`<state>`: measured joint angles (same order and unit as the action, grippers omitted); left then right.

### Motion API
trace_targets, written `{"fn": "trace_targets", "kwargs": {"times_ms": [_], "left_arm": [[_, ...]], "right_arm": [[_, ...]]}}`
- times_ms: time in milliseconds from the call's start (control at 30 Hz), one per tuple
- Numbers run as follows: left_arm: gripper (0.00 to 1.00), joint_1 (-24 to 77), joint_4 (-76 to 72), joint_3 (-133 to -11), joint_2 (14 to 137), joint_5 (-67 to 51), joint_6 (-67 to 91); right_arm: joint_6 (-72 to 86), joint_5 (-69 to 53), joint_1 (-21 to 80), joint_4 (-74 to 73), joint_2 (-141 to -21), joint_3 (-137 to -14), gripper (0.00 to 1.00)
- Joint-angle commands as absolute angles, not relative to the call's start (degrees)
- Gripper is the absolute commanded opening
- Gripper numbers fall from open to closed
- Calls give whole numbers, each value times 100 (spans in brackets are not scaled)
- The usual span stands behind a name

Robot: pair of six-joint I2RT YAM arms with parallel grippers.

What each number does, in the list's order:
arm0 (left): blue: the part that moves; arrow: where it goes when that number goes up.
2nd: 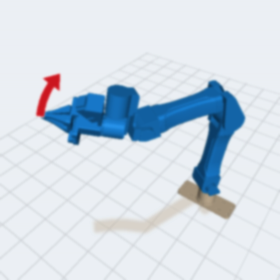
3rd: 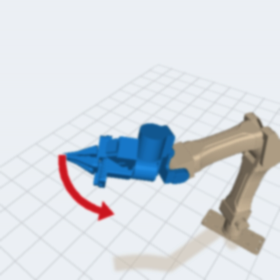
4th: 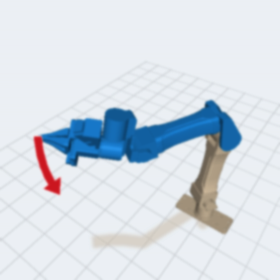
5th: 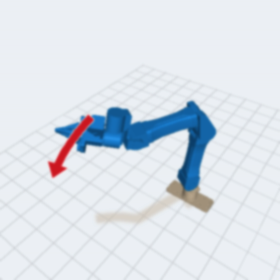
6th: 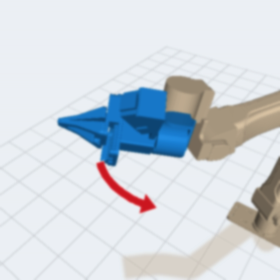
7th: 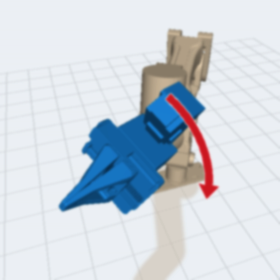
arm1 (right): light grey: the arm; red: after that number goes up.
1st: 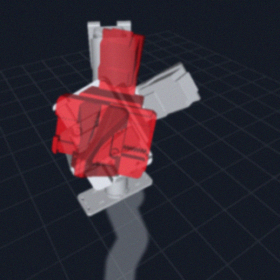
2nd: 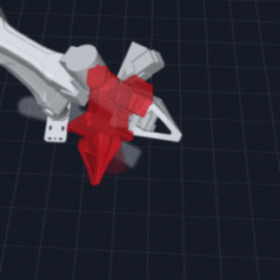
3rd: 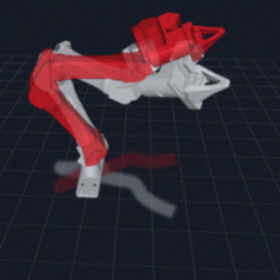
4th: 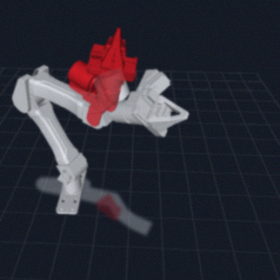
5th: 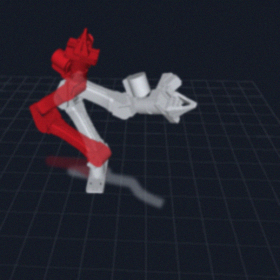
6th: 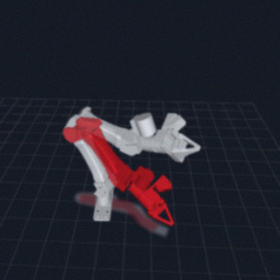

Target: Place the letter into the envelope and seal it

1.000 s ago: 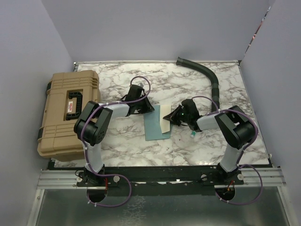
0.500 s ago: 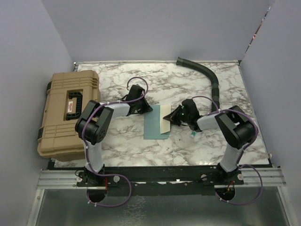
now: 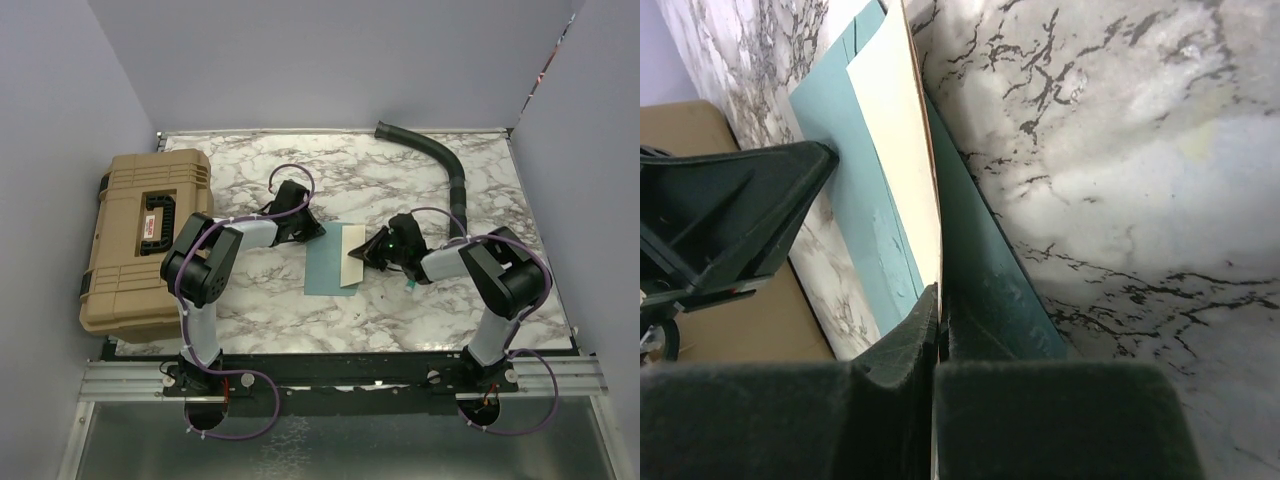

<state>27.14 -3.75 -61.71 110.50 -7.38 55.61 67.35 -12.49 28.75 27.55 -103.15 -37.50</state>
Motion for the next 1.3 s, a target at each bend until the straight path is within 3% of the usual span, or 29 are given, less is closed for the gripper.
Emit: {"fn": "trace_targets", "kwargs": {"times_ms": [0, 200, 367, 533, 700, 967, 1267], "left_arm": [[20, 2723, -11, -6231, 11046, -682, 5400], [64, 2718, 425, -6291, 10291, -1065, 5136], [79, 2716, 1500, -6168, 9767, -840, 4705], [79, 2716, 1897, -5513, 9512, -941, 4808], [71, 2732, 1900, -5204, 9579, -1404, 4904], [54, 2759, 1891, -5232, 9863, -1927, 5052], [48, 2930, 1754, -5331, 10082, -2074, 5236]], "right_arm": [[6610, -1092, 2865, 2085, -10424, -3282, 0], [6154, -724, 2864, 2362, -10253, -3377, 0], [5351, -344, 2861, 3157, -9793, -3059, 0], [4958, -300, 2865, 4158, -9608, -2662, 0], [4666, -309, 2861, 4802, -9721, -2576, 1], [4896, -203, 2864, 4445, -9963, -2693, 1], [5367, -608, 2896, 3988, -10325, -2862, 1]]}}
